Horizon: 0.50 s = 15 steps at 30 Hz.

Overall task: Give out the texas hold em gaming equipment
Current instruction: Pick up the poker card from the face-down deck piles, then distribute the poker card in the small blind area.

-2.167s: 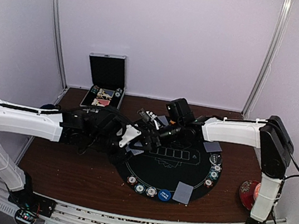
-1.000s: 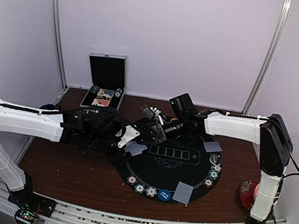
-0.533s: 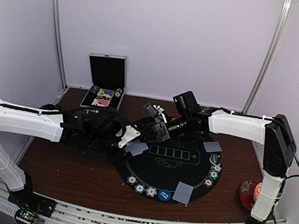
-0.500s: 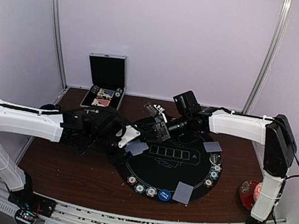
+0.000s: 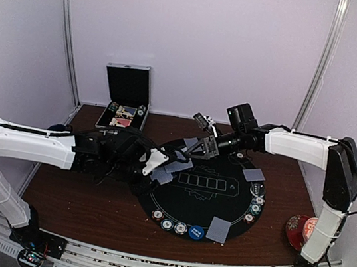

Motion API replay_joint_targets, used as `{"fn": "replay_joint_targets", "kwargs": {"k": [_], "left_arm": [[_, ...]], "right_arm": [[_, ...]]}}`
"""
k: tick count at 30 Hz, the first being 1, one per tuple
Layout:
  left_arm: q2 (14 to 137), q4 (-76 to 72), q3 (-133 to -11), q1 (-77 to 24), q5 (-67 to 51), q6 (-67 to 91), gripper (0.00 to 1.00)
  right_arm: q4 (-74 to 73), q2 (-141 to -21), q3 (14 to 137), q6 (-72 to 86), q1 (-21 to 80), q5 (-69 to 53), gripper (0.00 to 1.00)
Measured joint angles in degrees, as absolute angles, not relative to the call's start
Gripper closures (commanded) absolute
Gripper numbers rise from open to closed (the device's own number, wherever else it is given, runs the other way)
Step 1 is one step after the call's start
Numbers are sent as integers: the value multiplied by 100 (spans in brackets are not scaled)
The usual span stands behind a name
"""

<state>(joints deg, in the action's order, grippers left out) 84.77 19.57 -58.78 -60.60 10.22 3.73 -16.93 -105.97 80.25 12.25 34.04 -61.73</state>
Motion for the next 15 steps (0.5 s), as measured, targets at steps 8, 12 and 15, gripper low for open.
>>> {"fn": "replay_joint_targets", "kwargs": {"k": [8, 12, 15], "left_arm": [[8477, 1959, -5878, -6060, 1022, 373, 36], [8477, 1959, -5878, -6060, 1022, 373, 36], [8477, 1962, -5878, -6060, 1022, 373, 36]], "right_arm": [[-1730, -10296, 7841, 1223, 3063, -6276, 100], [-1900, -10088, 7828, 1059, 2762, -6329, 100], [-2471, -9959, 7843, 552, 2574, -6294, 100]]}}
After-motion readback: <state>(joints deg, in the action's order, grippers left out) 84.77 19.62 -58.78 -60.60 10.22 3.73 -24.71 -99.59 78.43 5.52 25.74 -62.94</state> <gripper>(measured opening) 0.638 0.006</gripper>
